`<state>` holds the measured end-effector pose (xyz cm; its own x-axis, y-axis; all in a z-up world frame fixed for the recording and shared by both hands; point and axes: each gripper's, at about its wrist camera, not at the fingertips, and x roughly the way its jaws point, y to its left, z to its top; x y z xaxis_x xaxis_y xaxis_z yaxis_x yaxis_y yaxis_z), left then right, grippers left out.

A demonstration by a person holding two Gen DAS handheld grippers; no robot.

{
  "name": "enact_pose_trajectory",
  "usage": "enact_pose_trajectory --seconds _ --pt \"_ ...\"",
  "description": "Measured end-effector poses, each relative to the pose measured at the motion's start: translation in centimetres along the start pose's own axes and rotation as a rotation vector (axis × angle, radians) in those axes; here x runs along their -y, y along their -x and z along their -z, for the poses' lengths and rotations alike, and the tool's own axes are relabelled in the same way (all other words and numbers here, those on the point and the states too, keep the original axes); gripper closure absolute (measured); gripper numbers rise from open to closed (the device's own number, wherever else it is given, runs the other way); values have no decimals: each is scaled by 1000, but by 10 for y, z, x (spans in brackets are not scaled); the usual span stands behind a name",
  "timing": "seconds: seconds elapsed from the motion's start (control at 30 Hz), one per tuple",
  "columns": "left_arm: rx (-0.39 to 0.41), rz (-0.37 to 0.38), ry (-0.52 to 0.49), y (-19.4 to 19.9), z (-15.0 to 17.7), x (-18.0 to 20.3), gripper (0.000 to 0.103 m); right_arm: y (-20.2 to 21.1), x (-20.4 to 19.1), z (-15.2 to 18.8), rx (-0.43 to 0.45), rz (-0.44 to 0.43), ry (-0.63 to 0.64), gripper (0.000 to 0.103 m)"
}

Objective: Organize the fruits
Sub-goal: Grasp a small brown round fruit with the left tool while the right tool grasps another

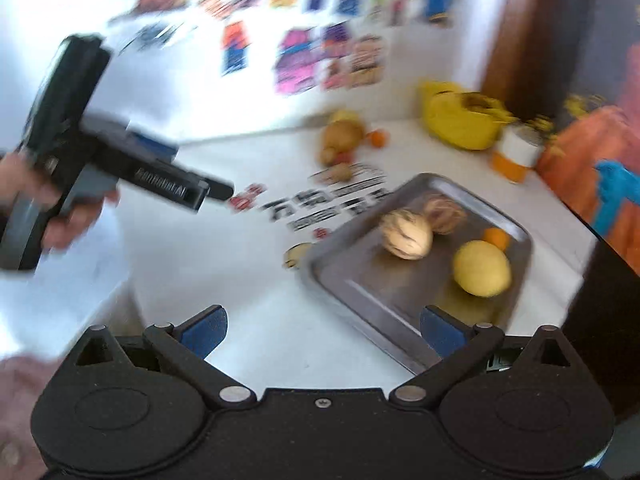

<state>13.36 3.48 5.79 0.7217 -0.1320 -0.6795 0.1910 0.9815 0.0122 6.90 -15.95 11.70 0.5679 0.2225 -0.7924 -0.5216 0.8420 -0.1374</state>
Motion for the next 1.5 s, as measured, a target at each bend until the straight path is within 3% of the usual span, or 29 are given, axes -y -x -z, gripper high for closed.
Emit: enact_pose_trajectory --seconds 0.17,0.3,0.4,0.5,0.63,0.83,1.07,1.23,1.4,1.5 --pt "-1 -82 -13 9 -7 -27 0 0 3 -51 -7 -67 59 1" --pt "18 -68 13 14 -24 -37 0 -9 14 -94 96 -73 58 1" --pt "35 -37 57 8 -43 -37 0 -27 29 -117 180 -25 -23 1" --pt "34 -8 101 -10 -63 -34 0 -47 43 -131 228 -33 -66 1" --pt "2 -4 130 -44 -80 -31 0 -75 58 -134 222 -18 -61 1" --pt "-47 -19 148 -89 -85 -35 0 -113 76 -123 145 -32 -19 1" --pt "-86 -15 210 -132 -86 -41 0 -163 71 -115 82 -8 37 1" --pt "-94 28 244 -152 -86 -41 1 -189 68 -116 82 -2 -8 9" --pt "-84 92 271 -162 -85 -41 3 -206 69 -118 86 -24 -71 26" --pt "-80 89 252 -166 -86 -38 8 -216 69 -121 78 -27 -82 39"
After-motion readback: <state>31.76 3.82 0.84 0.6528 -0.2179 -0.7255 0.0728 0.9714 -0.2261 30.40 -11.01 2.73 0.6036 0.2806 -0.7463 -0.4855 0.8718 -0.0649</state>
